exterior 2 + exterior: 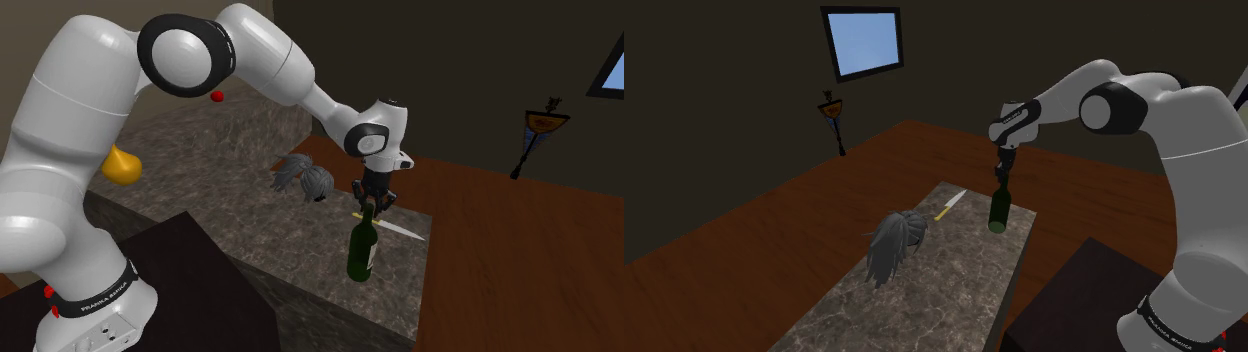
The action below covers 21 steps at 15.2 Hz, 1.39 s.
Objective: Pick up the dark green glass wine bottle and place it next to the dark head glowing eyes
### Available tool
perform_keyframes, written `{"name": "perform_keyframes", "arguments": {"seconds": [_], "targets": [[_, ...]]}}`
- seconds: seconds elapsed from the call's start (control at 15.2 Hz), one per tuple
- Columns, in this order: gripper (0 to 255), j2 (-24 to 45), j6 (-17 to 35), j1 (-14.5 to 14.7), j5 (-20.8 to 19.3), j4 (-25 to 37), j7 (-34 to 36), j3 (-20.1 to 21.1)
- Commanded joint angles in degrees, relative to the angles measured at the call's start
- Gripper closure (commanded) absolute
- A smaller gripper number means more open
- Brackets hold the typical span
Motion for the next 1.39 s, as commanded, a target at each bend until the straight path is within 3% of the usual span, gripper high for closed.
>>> {"name": "perform_keyframes", "arguments": {"seconds": [0.0, 0.26, 1.32], "targets": [[255, 0.01, 0.0, 0.0, 0.0, -0.01, 0.0, 0.0], [255, 0.0, 0.0, 0.0, 0.0, -0.02, 0.0, 0.0], [255, -7.05, -8.58, 0.54, -1.25, 1.55, 0.78, -0.88]]}}
